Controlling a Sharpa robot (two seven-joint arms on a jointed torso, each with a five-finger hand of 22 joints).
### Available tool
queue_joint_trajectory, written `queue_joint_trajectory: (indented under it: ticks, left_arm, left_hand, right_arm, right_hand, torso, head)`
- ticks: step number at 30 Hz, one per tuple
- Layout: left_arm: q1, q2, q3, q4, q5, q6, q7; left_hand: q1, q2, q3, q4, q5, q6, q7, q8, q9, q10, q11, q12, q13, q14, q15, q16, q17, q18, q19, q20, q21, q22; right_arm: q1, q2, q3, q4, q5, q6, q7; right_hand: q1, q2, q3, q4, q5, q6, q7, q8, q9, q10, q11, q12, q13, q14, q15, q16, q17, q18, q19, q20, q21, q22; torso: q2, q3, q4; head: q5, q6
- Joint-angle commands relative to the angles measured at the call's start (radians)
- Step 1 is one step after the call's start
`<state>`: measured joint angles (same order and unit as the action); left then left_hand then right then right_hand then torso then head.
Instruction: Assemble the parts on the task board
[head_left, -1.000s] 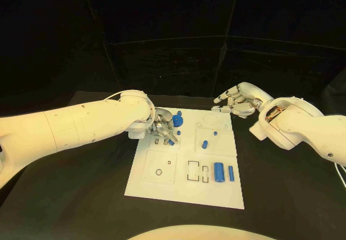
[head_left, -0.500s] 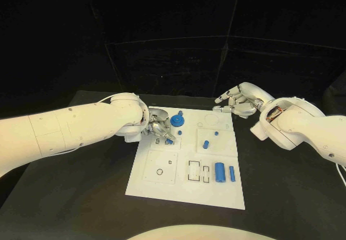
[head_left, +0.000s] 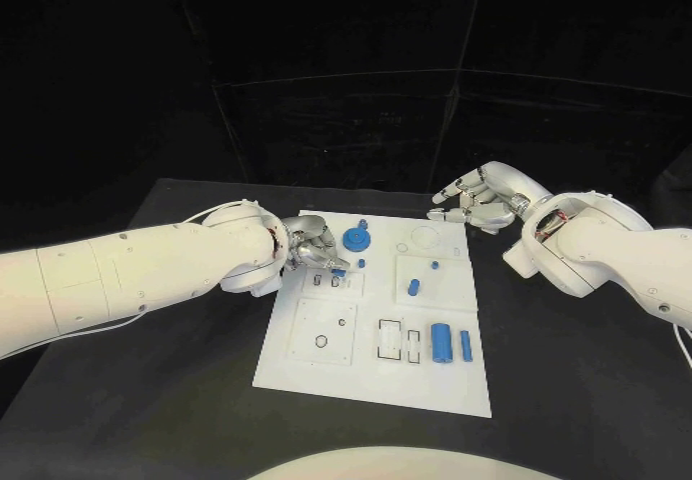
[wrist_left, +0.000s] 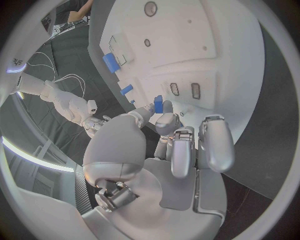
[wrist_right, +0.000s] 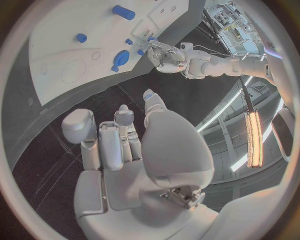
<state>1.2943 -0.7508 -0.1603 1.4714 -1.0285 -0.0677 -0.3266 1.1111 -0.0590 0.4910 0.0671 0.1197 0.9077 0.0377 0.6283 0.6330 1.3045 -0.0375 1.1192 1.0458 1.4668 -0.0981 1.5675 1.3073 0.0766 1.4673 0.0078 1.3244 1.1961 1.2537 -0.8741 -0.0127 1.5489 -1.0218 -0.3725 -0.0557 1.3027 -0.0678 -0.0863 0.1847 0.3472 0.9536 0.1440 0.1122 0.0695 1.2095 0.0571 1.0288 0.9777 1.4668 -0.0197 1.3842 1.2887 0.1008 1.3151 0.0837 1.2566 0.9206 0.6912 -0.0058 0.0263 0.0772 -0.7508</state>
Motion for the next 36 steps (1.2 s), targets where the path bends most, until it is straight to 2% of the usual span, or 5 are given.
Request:
queue_joint_trajectory:
  ticks: [1, 8, 17, 24, 36]
  left_arm:
    - [-0.008, -0.006, -0.004, 0.011, -0.003, -0.116, 0.016]
    - [-0.021, -0.011, -0.013, 0.014, -0.026, -0.111, 0.014]
    - [-0.026, -0.011, -0.024, 0.002, -0.053, -0.051, 0.008]
    - [-0.026, -0.010, -0.026, -0.005, -0.075, -0.006, 0.002]
    - [-0.026, -0.008, -0.026, -0.006, -0.081, 0.033, -0.001]
  left_hand:
    - [0.000, 0.002, 0.170, -0.164, -0.004, 0.001, -0.002, 0.004, 0.001, 0.008, 0.000, 0.007, 0.001, 0.104, -0.001, 0.003, 0.263, -0.004, 0.009, 0.001, 0.001, 0.002]
    - [0.000, 0.001, 0.174, -0.165, -0.004, 0.001, -0.002, 0.004, 0.002, 0.009, 0.000, 0.008, 0.001, 0.104, -0.001, 0.003, 0.263, -0.005, 0.010, 0.001, 0.004, 0.005]
    - [0.000, 0.000, 0.176, -0.166, -0.004, 0.000, -0.002, 0.004, 0.002, 0.008, 0.000, 0.006, 0.000, 0.104, -0.001, 0.003, 0.263, -0.004, 0.010, 0.001, 0.002, 0.002]
    - [0.001, 0.000, 0.179, -0.167, -0.004, 0.000, -0.002, 0.005, 0.003, 0.008, 0.000, 0.007, 0.001, 0.104, -0.001, 0.003, 0.263, -0.005, 0.010, 0.001, 0.004, 0.005]
    - [0.001, -0.002, 0.182, -0.168, -0.004, -0.001, -0.001, 0.005, 0.004, 0.009, 0.000, 0.009, 0.002, 0.104, -0.001, 0.003, 0.263, -0.005, 0.011, 0.001, 0.004, 0.006]
  right_arm:
    - [0.002, -0.001, 0.001, -0.001, -0.003, -0.004, 0.010]
    - [0.002, -0.001, 0.001, -0.002, -0.003, -0.005, 0.010]
    - [0.002, -0.001, 0.001, -0.002, -0.003, -0.011, 0.015]
    - [0.002, 0.000, 0.001, -0.003, -0.003, -0.016, 0.019]
    - [0.002, 0.000, 0.001, -0.003, -0.003, -0.018, 0.023]
  right_hand:
    - [0.001, 0.008, -0.007, -0.001, 0.003, 0.005, -0.002, 0.004, 0.001, 0.002, -0.003, -0.001, 0.000, 0.043, -0.004, -0.004, -0.001, 0.018, -0.007, -0.002, -0.003, 0.000]
    - [0.001, 0.008, -0.007, -0.001, 0.003, 0.005, -0.002, 0.004, 0.001, 0.002, -0.003, -0.001, 0.000, 0.043, -0.004, -0.004, -0.001, 0.018, -0.007, -0.002, -0.003, 0.000]
    - [0.001, 0.008, -0.007, -0.001, 0.003, 0.005, -0.002, 0.004, 0.001, 0.002, -0.003, -0.001, 0.000, 0.043, -0.004, -0.004, -0.001, 0.018, -0.007, -0.002, -0.003, 0.000]
    - [0.002, 0.009, -0.008, -0.001, 0.007, 0.005, -0.002, 0.005, 0.001, 0.000, -0.003, -0.004, -0.004, 0.044, -0.004, -0.004, -0.001, 0.018, -0.007, -0.002, -0.005, -0.003]
    - [0.002, 0.009, -0.009, -0.001, 0.008, 0.005, -0.002, 0.005, 0.001, -0.003, -0.003, -0.009, -0.010, 0.043, -0.004, -0.006, -0.003, 0.019, -0.009, -0.002, -0.007, -0.006]
  torso:
    - [0.000, 0.0008, 0.0025]
    - [0.000, 0.0015, 0.0001]
    - [0.001, 0.0007, 0.0011]
    - [0.001, 0.0009, -0.0001]
    - [0.001, 0.0011, 0.0000]
  head:
    - [0.001, -0.003]
    - [0.002, -0.004]
    - [0.004, -0.007]
    - [0.005, -0.008]
    - [0.004, -0.011]
